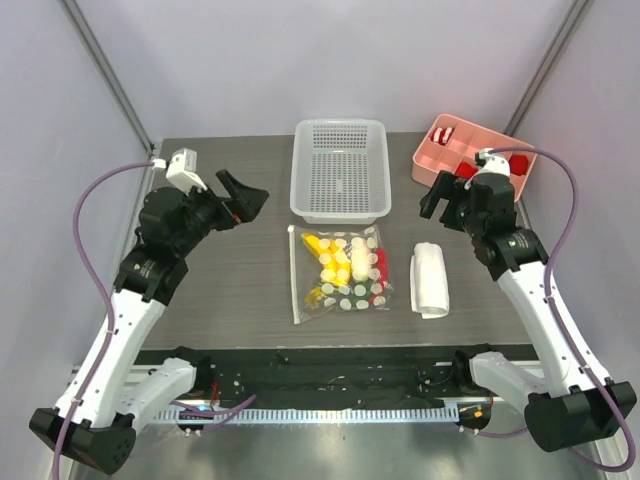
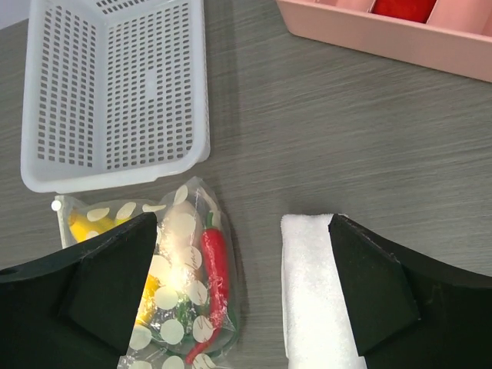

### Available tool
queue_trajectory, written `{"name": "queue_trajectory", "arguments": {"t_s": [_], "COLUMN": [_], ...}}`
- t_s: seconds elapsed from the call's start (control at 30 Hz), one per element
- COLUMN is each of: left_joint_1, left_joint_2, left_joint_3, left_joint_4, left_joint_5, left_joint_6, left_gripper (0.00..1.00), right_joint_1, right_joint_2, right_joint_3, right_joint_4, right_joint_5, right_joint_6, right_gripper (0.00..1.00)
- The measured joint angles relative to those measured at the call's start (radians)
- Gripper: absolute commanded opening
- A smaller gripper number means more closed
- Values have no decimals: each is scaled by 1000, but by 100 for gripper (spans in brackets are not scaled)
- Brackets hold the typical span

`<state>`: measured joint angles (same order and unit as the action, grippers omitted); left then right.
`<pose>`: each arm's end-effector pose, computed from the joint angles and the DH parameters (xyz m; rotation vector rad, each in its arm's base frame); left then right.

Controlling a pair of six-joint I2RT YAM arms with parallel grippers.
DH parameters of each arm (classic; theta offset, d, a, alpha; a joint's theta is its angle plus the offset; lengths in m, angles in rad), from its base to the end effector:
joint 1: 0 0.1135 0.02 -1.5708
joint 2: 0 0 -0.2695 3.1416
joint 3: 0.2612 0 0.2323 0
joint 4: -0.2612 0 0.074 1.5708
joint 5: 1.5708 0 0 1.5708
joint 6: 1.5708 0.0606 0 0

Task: Open the zip-top bag and remove the fake food

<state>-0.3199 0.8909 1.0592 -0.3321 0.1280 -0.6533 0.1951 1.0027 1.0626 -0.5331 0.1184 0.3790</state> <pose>0.1818 -0.0684 0.3979 -0.2025 1.7943 -0.8174 0.2122 0.0346 0.3528 0.2619 2.0319 0.2381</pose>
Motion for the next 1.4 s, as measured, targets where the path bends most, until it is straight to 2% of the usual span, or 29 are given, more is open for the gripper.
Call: {"name": "queue_trajectory", "arguments": {"t_s": [0.27, 0.53, 0.7, 0.93, 1.1, 1.23, 1.4], "left_joint_1": [1, 3, 15, 16, 55, 113, 127], "left_joint_2": [10, 53, 171, 405, 601, 787, 968], "left_joint_3": [-146, -401, -554, -609, -616, -652, -665], "left_joint_4": [12, 130, 348, 631, 856, 1110, 1400], "left_joint_5": [79, 163, 262, 365, 443, 506, 558], "left_joint_6": [-80, -160, -242, -317, -383, -476, -595], "left_gripper": [100, 93, 88, 78, 68, 63, 57], "right_joint_1": [56, 306, 424, 526, 558, 563, 565], "right_joint_2": [21, 43, 106, 121, 127, 128, 128], "right_joint_3": [0, -19, -19, -19, -19, -19, -19], "right_joint_4": [-25, 18, 52, 97, 109, 114, 116], "right_joint_5": [-27, -36, -37, -37, -37, -35, -32], "right_joint_6": [1, 21, 27, 43, 43, 43, 43], "right_gripper": [100, 100, 100, 100, 100, 99, 100]}}
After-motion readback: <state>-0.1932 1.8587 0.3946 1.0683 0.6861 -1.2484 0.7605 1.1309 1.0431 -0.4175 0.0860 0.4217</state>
